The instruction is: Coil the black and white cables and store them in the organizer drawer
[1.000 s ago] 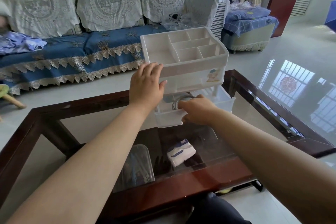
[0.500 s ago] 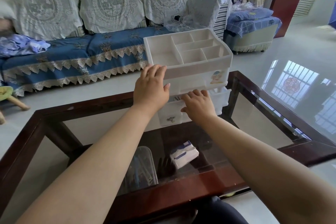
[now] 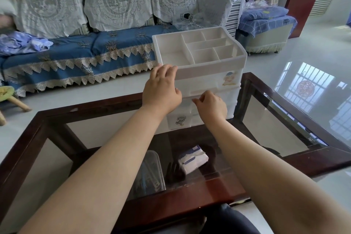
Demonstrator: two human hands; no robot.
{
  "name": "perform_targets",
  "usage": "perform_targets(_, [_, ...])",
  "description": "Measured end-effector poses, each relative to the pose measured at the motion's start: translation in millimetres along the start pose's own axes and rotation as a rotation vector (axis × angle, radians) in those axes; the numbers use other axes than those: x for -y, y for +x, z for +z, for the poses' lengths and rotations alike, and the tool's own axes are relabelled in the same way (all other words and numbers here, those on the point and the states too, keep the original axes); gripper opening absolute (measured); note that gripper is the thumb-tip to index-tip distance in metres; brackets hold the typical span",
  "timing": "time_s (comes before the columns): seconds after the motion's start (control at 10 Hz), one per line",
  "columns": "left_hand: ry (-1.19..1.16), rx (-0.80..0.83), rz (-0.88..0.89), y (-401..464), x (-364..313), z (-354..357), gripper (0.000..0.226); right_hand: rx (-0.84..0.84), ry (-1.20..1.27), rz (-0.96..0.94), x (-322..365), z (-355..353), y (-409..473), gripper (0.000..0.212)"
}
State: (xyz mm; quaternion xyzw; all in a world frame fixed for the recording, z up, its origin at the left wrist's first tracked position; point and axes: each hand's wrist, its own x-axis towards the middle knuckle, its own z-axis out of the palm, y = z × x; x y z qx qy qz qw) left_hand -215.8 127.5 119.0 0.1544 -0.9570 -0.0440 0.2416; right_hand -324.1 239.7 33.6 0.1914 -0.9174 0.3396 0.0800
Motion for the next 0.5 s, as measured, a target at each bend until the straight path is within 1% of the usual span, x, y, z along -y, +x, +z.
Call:
perform_targets(0.1, [-0.002,0.008,-0.004,0.1,0.3,-0.8,0.061,0.019,0.058,0.081,4.8,3.6,1.0,0.024])
perform_targets(0.2, [-0.009,0.036,0.001,-1.6,0.5,-0.2,0.067,0.030,0.107,0.095,4.0,8.2,-6.0,0.018])
perform_targets(0.3, [-0.014,0.081,0.006,-7.1,3.0,1.5,0.072,0.104,0.201,0.125,10.1,4.5,-17.4,0.029])
perform_targets(0.4, [-0.112,0.010,-0.005,-22.4,6.4,1.3,0.064,0.124,0.351,0.123,17.4,-1.8,-33.7,0.028])
perform_targets(0.5, [-0.244,0.016,-0.118,-56.7,8.0,10.5,0.055,0.063,0.648,0.056,28.8,-33.1,-56.4,0.021])
